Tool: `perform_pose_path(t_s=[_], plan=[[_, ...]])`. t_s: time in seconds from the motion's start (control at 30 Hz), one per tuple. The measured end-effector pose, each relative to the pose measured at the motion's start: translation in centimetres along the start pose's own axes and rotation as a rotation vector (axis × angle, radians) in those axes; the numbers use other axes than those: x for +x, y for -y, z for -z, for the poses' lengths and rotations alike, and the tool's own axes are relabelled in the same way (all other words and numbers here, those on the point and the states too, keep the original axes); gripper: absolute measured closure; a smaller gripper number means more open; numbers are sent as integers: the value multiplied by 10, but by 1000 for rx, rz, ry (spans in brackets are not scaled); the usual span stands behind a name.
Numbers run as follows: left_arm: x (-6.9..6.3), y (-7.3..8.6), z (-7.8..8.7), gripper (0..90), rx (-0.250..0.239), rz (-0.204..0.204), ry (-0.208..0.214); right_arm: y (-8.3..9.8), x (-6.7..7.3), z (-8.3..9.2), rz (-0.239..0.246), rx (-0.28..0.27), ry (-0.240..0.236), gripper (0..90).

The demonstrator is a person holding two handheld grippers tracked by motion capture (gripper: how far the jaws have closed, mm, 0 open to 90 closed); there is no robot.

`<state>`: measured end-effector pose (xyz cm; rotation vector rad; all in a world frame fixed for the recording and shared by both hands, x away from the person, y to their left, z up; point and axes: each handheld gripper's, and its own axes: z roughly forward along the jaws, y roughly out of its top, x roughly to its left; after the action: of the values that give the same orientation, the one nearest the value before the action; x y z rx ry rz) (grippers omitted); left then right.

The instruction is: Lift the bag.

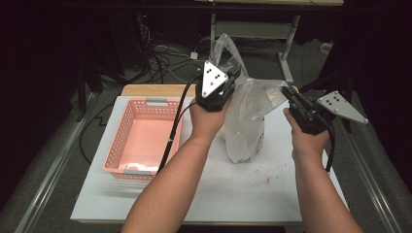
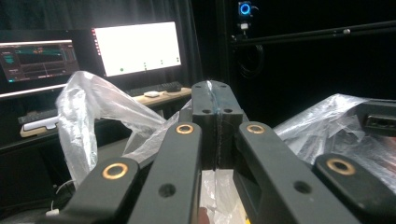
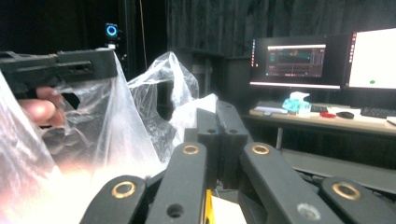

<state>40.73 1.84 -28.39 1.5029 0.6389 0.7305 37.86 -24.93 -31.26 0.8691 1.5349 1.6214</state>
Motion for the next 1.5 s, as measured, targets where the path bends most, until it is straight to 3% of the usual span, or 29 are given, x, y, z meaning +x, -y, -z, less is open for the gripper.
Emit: perform_pose_path(t_s=[0.4,0.6,0.83,1.0,1.3,1.4,1.5], plan=[[5,9,14,832,45,11,15,8,2,-2,22,39,-1,900],[13,23,34,683,99,25,9,10,-2,-5,26,58,24,900],[23,39,70,565,129,57,5,14,0,-9,29,76,29,900],[19,51,94,542,145,45,18,15,2,-10,37,83,22,900],[11,70,124,486,166,80,48,14,4,-7,43,81,17,900],[6,74,133,472,181,72,35,15,4,-6,46,84,16,900],[4,79,140,447,203,95,30,16,3,-3,46,80,15,900]])
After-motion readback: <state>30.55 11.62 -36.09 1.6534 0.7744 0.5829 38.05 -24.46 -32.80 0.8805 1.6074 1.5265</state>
